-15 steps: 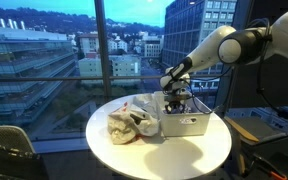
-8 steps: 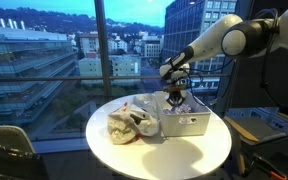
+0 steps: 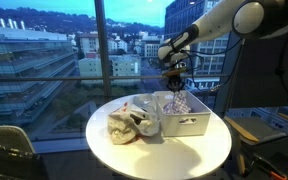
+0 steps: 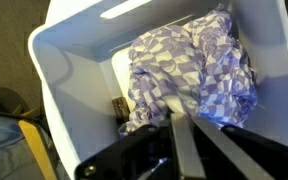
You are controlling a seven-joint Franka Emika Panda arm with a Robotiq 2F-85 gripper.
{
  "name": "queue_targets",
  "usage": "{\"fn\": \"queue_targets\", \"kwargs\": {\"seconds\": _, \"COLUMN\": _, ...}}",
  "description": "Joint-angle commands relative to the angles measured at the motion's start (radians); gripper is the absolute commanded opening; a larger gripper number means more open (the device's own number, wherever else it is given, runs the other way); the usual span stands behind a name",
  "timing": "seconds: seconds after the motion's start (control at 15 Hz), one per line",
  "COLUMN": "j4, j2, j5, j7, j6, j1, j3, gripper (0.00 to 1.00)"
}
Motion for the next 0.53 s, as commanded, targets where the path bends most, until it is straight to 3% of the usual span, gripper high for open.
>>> {"fn": "queue_targets", "kwargs": {"seconds": 0.0, "j4": -0.191, "j2": -0.194, "j5": -0.088, "j7": 0.048, "j6": 0.063, "j1": 0.063, "j3": -0.016, "gripper": 0.01}}
{"fn": "queue_targets", "kwargs": {"seconds": 0.47, "j4": -0.387, "j2": -0.481, "j5": -0.283, "j7": 0.150, "j6": 0.170, "j1": 0.120, "j3": 0.014, "gripper": 0.01}}
